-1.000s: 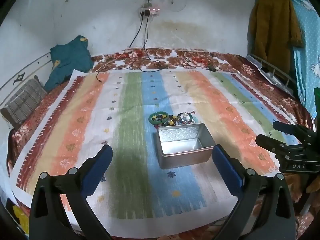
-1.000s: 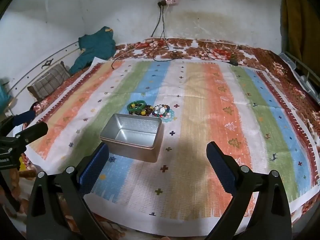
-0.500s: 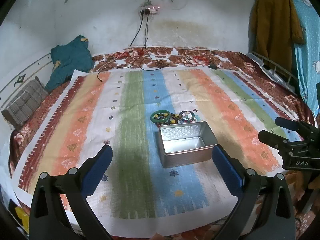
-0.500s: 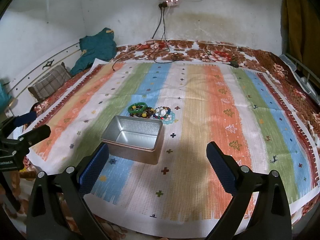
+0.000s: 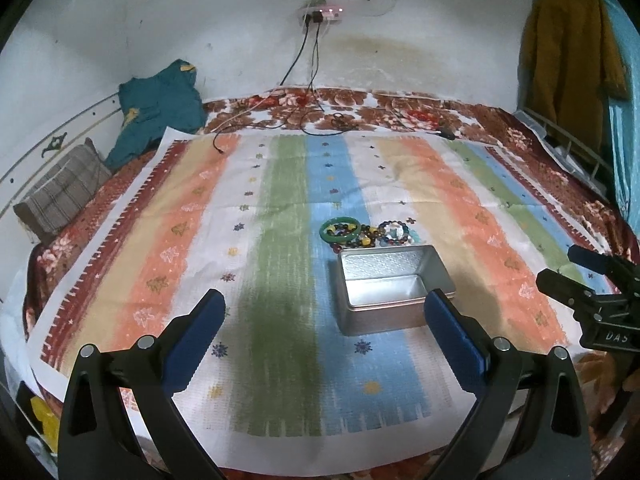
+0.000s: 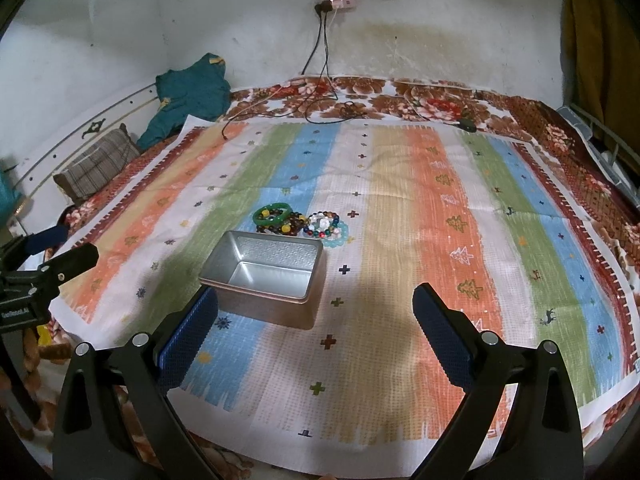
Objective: Organize jewelry
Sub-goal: 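Move both tools toward the bracelets beside the silver tin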
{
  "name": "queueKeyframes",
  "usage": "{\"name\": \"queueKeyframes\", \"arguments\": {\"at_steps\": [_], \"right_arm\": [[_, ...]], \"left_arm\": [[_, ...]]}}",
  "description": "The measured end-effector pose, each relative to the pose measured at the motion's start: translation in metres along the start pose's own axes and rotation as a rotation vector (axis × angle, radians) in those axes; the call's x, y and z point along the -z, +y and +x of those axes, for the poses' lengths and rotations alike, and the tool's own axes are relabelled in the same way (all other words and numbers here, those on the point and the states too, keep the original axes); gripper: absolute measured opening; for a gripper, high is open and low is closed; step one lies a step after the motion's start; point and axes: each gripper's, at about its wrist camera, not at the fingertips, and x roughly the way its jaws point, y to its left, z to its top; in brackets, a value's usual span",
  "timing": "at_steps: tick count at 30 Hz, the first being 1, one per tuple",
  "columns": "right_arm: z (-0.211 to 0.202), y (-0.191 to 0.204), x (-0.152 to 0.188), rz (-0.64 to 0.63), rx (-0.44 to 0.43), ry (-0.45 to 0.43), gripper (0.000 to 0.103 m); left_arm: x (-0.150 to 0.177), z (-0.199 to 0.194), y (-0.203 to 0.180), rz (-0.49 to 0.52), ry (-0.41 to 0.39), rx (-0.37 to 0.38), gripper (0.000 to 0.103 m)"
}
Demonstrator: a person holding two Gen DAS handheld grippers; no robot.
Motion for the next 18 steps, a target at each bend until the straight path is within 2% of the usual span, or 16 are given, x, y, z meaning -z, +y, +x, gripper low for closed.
{"name": "queueKeyframes", "arguments": {"at_steps": [10,18], "right_arm": [[0.006,-0.003,-0.003,0.002,0.009,0.013,0.099],[0.016,-0.005,-0.009,-0.008,0.028,0.031,0.099]], "left_arm": [[-0.002,0.01,0.0,-0.001,0.047,-0.015,0.097],[-0.011,0.018,0.003,-0.026,0.054,-0.06,0.097]]}}
